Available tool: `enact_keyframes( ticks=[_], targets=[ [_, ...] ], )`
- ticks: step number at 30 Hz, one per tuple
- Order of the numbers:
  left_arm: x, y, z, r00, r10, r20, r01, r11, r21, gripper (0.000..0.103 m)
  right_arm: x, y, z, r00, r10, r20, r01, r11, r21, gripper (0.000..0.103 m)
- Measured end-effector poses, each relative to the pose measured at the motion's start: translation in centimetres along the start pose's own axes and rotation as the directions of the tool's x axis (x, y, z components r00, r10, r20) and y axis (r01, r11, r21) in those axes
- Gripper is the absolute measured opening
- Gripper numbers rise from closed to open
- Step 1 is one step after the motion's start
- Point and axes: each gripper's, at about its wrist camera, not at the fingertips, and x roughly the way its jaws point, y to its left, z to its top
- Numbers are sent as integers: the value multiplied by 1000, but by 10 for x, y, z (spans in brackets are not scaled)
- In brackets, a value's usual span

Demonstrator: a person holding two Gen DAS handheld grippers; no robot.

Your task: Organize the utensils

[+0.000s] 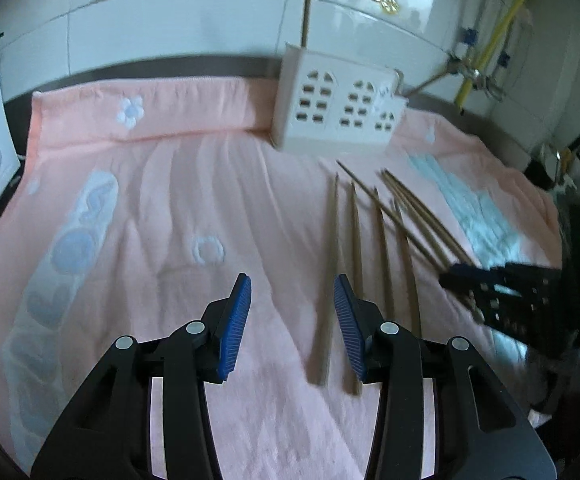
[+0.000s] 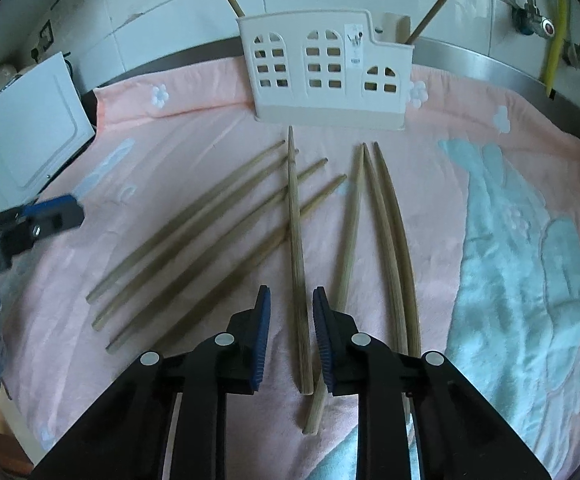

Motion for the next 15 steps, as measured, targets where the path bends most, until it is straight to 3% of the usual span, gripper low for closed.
enact_keyframes(
  ticks=[7,15],
  targets=[
    [10,-11,-17,998,-36,-51,37,999,34,42,5,0,-2,1000,-22,-16,22,1000,1,16],
    [27,-14,-22,993,-63,-96,66,997,36,20,5,0,-2,999,-40,-12,40,999,-4,8]
  ],
)
